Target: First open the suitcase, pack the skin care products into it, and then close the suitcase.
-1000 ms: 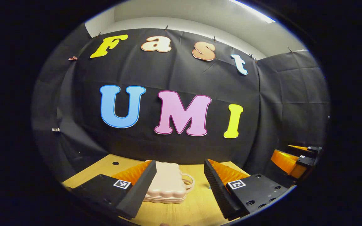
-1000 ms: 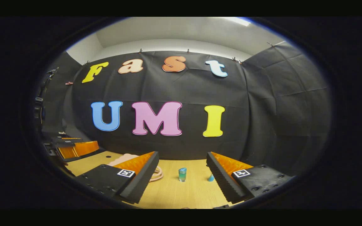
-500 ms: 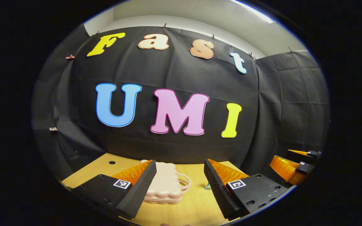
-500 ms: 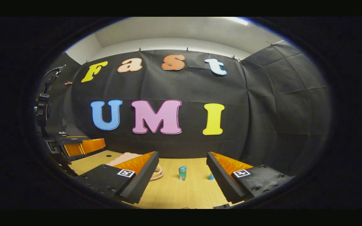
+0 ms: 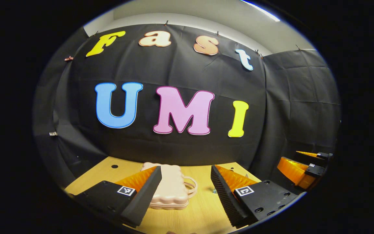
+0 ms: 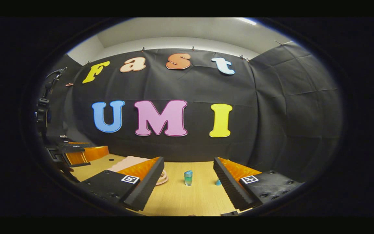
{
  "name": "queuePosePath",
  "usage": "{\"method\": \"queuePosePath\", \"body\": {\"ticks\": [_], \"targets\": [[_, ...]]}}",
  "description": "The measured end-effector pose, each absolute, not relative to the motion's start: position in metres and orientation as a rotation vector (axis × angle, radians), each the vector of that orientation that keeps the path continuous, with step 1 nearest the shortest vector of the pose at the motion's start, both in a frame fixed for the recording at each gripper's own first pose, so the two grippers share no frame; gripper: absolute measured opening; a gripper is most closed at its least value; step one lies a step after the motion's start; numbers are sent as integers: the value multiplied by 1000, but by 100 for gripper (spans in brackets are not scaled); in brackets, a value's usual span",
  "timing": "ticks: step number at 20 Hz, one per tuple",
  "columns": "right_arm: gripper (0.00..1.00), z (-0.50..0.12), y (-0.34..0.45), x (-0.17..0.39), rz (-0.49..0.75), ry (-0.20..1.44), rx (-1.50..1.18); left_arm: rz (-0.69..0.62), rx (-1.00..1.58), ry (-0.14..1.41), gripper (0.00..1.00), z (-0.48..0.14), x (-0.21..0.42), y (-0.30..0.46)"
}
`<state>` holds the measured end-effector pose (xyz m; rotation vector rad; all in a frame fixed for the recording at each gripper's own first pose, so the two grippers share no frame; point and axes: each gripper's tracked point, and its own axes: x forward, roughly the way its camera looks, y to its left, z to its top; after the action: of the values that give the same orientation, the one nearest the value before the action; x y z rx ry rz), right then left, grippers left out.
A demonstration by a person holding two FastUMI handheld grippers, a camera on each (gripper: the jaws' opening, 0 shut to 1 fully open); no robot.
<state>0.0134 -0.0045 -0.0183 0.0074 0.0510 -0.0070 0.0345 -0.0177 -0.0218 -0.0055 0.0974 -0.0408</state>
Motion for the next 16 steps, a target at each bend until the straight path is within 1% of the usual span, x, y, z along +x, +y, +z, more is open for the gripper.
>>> {"method": "queuePosePath", "body": {"ticks": [7,14,16], "targets": [[97,-30,-11,35,-1,78,17,-59,3,214,96,-62,93,-30],[97,-58,-27,66,7,137,31,-68,18,356,96,-124,183,-66],[97,-70,-27,74,30,158,22,-71,22,401,96,-146,209,-77]]}}
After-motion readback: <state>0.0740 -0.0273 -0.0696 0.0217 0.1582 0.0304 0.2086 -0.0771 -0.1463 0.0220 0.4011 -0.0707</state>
